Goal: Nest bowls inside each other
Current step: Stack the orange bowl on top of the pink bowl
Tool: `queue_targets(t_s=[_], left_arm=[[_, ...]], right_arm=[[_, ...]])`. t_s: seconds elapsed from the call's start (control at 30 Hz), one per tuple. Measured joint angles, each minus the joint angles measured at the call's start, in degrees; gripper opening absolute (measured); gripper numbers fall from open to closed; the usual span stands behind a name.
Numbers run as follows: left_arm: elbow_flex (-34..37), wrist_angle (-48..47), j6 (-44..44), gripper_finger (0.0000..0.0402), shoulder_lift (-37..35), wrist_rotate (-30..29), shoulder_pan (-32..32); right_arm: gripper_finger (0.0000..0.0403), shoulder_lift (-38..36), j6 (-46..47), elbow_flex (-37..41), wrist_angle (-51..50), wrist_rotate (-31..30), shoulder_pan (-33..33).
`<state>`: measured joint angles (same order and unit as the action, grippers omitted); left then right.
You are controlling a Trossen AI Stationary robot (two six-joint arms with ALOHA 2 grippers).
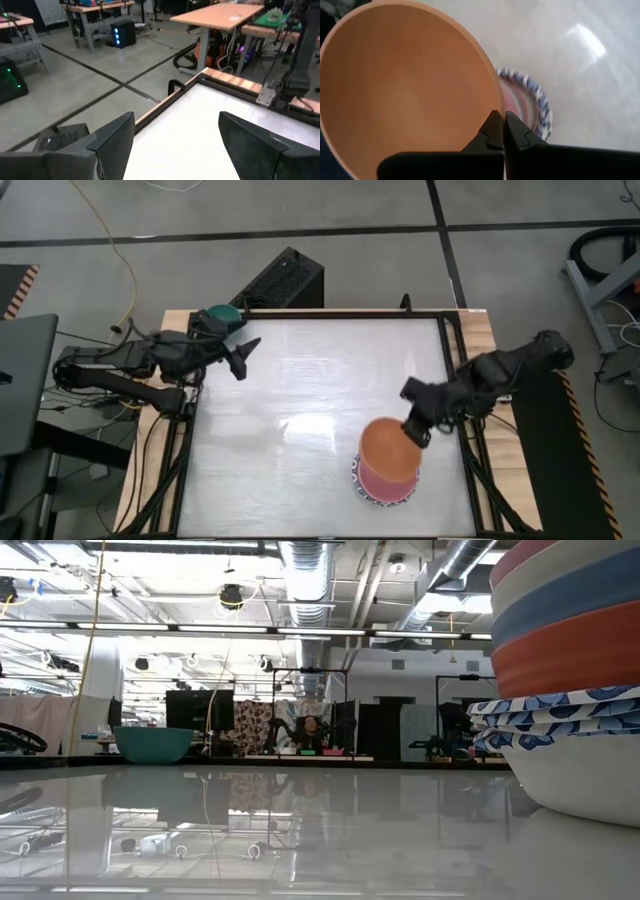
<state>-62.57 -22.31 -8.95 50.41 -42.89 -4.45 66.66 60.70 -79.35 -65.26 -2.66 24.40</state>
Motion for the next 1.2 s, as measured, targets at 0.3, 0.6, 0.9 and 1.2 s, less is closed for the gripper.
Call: queue_targets(t_s=[0.3,0.6,0.9,1.2], left_arm=[[0.0,-2.0,-0.6,0.0277,2.6,0.1,0.0],[0.0,-2.7,-1.2,0.0277,3.2,1.6,0.5],[0.0,-2.7,-1.3,0.0277,3.2,4.9,3.7],[0.0,-2.7,-2.3,0.0277,3.2,6.7,5.5]], right_arm=[[0.0002,4.9,6.8,0.1,-2.6,-0.2,7.0],[0.0003,2.7,10.0,6.6,-1.3,-0.3,7.4],[0.0003,2.3,10.4,11.0,3.0,0.6,7.4],[0.0011,2.3,11.1,14.5,6.4,1.2,7.5]])
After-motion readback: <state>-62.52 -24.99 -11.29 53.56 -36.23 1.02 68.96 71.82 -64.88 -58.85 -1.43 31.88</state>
